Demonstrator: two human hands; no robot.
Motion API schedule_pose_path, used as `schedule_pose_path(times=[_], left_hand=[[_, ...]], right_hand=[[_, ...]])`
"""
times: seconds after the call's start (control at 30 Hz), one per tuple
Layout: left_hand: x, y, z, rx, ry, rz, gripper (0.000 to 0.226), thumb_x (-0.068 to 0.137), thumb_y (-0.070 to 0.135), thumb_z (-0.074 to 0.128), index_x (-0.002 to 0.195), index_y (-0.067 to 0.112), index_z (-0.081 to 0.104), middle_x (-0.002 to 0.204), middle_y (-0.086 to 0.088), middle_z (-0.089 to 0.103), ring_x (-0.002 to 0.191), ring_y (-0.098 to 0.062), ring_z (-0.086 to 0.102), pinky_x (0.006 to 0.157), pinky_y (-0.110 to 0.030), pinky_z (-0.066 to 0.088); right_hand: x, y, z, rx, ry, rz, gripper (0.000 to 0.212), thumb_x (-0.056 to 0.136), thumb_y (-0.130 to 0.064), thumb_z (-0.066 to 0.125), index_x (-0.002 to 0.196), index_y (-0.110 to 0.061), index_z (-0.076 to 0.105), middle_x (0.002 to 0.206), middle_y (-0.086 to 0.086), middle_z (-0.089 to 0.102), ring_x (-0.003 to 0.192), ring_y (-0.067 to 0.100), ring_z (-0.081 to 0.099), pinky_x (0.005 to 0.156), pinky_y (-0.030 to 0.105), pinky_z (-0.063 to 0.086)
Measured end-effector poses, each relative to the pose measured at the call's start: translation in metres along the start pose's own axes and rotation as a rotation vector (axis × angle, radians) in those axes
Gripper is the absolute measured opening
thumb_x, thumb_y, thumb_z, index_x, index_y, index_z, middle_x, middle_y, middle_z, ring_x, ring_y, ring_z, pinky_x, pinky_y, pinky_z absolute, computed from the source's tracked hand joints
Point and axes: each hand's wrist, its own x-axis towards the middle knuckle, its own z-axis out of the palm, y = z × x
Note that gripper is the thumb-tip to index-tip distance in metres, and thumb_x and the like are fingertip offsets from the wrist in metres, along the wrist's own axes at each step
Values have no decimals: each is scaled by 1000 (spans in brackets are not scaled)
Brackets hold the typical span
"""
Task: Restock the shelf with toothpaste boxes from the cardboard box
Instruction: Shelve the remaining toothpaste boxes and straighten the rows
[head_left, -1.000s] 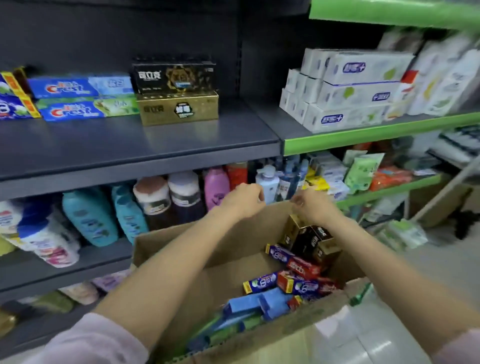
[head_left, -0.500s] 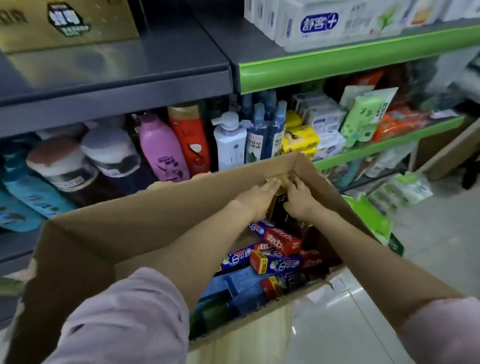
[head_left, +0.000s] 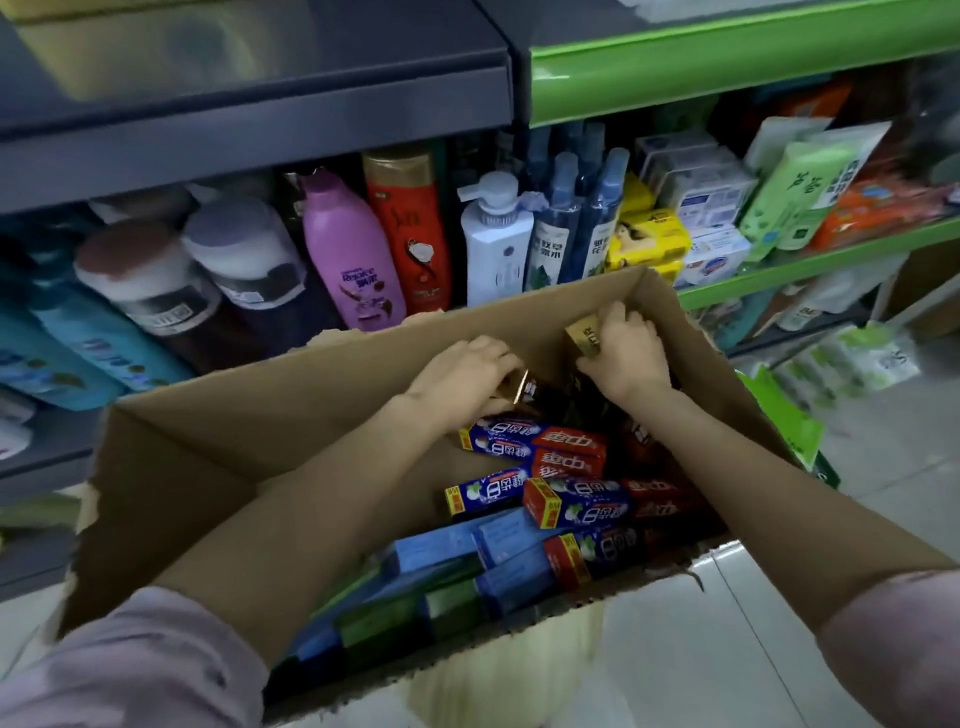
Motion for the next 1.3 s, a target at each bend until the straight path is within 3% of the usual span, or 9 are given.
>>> schedule_pose_path(times=[0.1, 0.23, 0.4, 0.53, 0.67, 0.87, 1.03, 1.1, 1.3], left_hand=[[-19, 4, -21, -347, 115, -201, 41, 88, 42, 60, 115, 11, 51, 111, -5, 56, 105, -21, 52, 86, -32, 44], [-48, 3, -62, -663, 351, -397, 35, 87, 35, 64, 108, 11, 51, 90, 2, 55, 81, -13, 52, 65, -22, 34], [-86, 4, -120, -786, 610, -475, 36, 83, 36, 67, 113, 17, 59, 95, 7, 59, 95, -12, 54, 75, -18, 35], [-115, 5, -167, -691, 572, -467, 48, 76, 51, 65, 117, 26, 62, 109, 10, 65, 104, -11, 58, 84, -24, 46], [-150, 4, -213, -728, 510, -457, 72, 60, 74, 58, 120, 35, 61, 111, 4, 68, 105, -16, 62, 92, -38, 51], [-189, -5, -259, -890, 474, -442, 30, 86, 34, 66, 112, 26, 56, 97, 12, 64, 84, 0, 62, 69, -5, 49], [-211, -27, -278, -860, 660, -543, 23, 87, 39, 62, 100, 22, 68, 99, -3, 70, 94, -22, 66, 84, -37, 52], [-219, -44, -285, -866, 707, -594, 24, 85, 46, 61, 88, 23, 69, 84, -4, 67, 77, -21, 63, 67, -34, 53], [-238, -108, -306, -1112, 988, -763, 32, 85, 43, 59, 70, 14, 59, 74, -8, 64, 66, -24, 59, 64, -34, 52]], right_hand=[[-16, -7, -24, 280, 61, -86, 46, 79, -13, 69, 121, -6, 52, 119, 17, 56, 111, 31, 52, 90, 31, 40], [-38, -34, -67, 556, 116, -222, 41, 81, -11, 68, 121, -11, 60, 106, -1, 62, 99, 11, 56, 82, 13, 37], [-55, -73, -110, 736, 139, -267, 44, 77, -28, 75, 116, -16, 56, 115, 2, 62, 108, 15, 57, 94, 32, 47], [-72, -109, -152, 859, 105, -396, 31, 73, -27, 78, 98, -20, 61, 98, -1, 66, 93, 11, 63, 85, 22, 51], [-87, -141, -189, 914, 46, -545, 30, 84, -24, 68, 113, -15, 65, 99, -1, 65, 93, 9, 61, 80, 16, 51], [-97, -192, -219, 882, -15, -686, 37, 92, -30, 56, 126, -19, 60, 115, 1, 66, 107, 13, 61, 93, 28, 49], [-95, -238, -234, 822, 15, -775, 37, 92, -35, 55, 125, -21, 61, 120, 1, 66, 111, 16, 61, 101, 41, 47], [-92, -260, -243, 761, 54, -811, 40, 89, -34, 59, 126, -17, 60, 125, 0, 64, 113, 13, 59, 101, 36, 46], [-66, -331, -267, 518, 202, -925, 51, 82, -27, 70, 128, -11, 57, 125, 8, 60, 117, 21, 54, 94, 21, 36]])
